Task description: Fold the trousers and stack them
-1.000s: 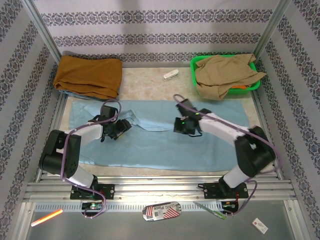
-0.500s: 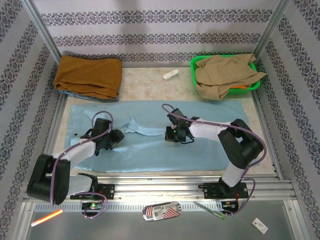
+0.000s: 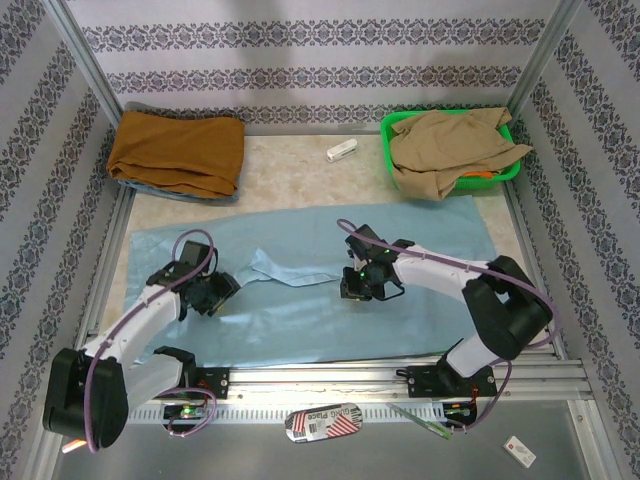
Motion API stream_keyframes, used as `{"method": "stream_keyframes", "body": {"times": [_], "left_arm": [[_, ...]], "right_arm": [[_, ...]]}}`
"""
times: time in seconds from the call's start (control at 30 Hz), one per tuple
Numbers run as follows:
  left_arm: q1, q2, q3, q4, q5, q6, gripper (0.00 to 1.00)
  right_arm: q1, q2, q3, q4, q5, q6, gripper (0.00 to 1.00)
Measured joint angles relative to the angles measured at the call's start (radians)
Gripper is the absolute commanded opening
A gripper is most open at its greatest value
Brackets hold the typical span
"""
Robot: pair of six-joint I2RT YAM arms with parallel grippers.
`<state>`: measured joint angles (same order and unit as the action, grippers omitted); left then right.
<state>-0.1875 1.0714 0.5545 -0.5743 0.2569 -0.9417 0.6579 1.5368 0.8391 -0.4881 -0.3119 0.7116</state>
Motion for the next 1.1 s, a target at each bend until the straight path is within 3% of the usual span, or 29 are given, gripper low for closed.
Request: {"method": "stream_keyframes", "body": {"times": [0.13,0.3,0.4,0.53,0.77,1.1], "left_arm": [[0.012,0.129,0.245,-0.016,-0.024,0.071,0.67],[0.126,0.318,0.434,0.068,-0.033,0.101,0.68],[0.200,0.463,0.462,0.131,-0.027,0.097,0.67],[0.237,0.626,0.467,0.166,-0.027,0.094,0.67],[0.269,0.690,0.470,0.218,-0.015,0.080,0.67],[0.288,0.825,0.621,0.280,0.054,0.082,0.72]], "right_arm": [[-0.033,-0.021,0.121,-0.061,0.031,-0.050,0.20],[-0.117,0.080,0.296,-0.064,0.065,-0.092,0.21],[-0.151,0.201,0.377,-0.062,0.077,-0.114,0.12],[-0.189,0.361,0.445,-0.066,0.090,-0.131,0.01],[-0.233,0.463,0.510,-0.094,0.106,-0.140,0.00],[-0.297,0.576,0.676,-0.161,0.087,-0.161,0.00]]}}
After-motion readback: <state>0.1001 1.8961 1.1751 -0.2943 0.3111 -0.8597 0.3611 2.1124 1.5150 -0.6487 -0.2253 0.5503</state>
